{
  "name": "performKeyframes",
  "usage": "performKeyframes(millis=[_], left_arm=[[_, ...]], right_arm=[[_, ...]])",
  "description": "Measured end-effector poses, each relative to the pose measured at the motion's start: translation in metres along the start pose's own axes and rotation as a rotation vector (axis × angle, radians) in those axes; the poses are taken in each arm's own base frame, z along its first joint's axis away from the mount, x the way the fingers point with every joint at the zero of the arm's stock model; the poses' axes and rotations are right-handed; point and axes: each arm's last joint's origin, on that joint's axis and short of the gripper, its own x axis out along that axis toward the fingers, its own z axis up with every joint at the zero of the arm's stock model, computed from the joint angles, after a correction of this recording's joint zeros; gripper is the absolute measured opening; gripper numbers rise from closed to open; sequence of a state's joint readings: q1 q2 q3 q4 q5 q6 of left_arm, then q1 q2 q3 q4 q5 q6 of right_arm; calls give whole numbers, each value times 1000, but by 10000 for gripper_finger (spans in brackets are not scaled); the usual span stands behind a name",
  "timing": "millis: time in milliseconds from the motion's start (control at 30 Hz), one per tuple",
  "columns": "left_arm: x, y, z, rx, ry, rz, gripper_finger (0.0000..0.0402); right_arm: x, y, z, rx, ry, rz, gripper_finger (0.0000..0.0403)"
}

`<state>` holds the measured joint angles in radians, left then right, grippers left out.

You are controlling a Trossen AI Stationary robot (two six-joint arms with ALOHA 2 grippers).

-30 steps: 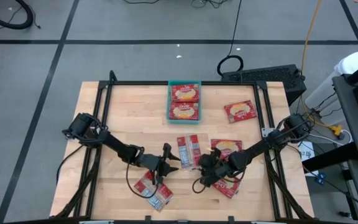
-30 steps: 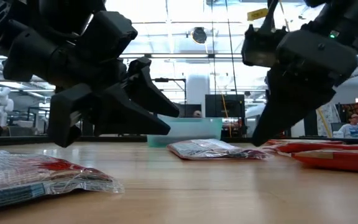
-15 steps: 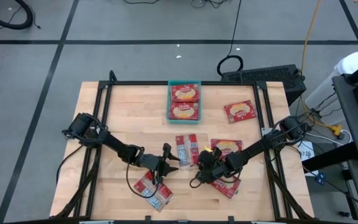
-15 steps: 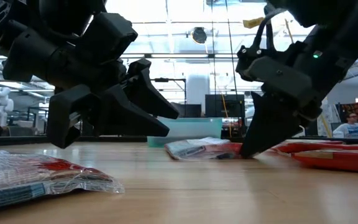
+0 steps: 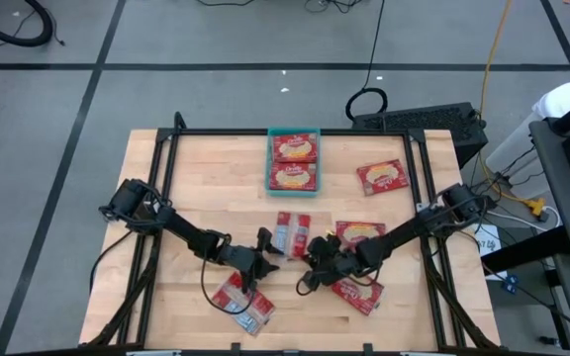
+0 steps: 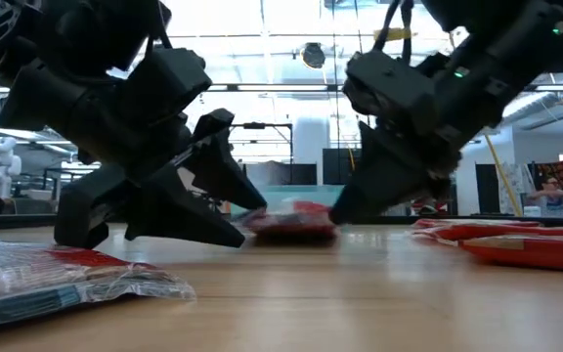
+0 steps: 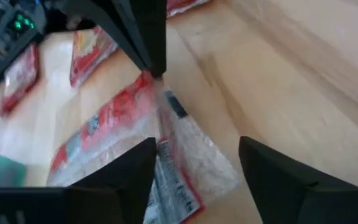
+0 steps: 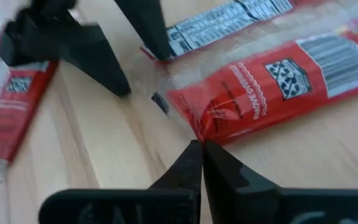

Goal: Sort popcorn bags into baskets
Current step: Put the red popcorn bag into the blue bin

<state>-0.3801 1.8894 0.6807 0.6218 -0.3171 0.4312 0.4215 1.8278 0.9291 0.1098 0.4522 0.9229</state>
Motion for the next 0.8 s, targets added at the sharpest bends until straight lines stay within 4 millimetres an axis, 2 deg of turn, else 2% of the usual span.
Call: performKeyframes(millis=[233,367,433,500,700,733,800], left_arm=[[-1,4,-1,-15,64,146,294],[0,11,-6,-25,115,223,287],[1,13,-7,-28,125,235,255],[1,14,-7,-18,128,237,207],[-3,9,-2,44,126,231,31],[-4,9,-2,44,125,231,21],[-8,10,2,40,119,235,25]], right_arm=[[5,-2,13,-7,-31,37,0],[7,-2,19,-14,-34,84,0],[7,-1,20,-26,-48,94,0],[7,-1,22,-37,-55,98,0],[3,0,26,-65,-81,104,3],[0,1,28,-75,-92,99,8],[-7,2,33,-120,-113,105,22]])
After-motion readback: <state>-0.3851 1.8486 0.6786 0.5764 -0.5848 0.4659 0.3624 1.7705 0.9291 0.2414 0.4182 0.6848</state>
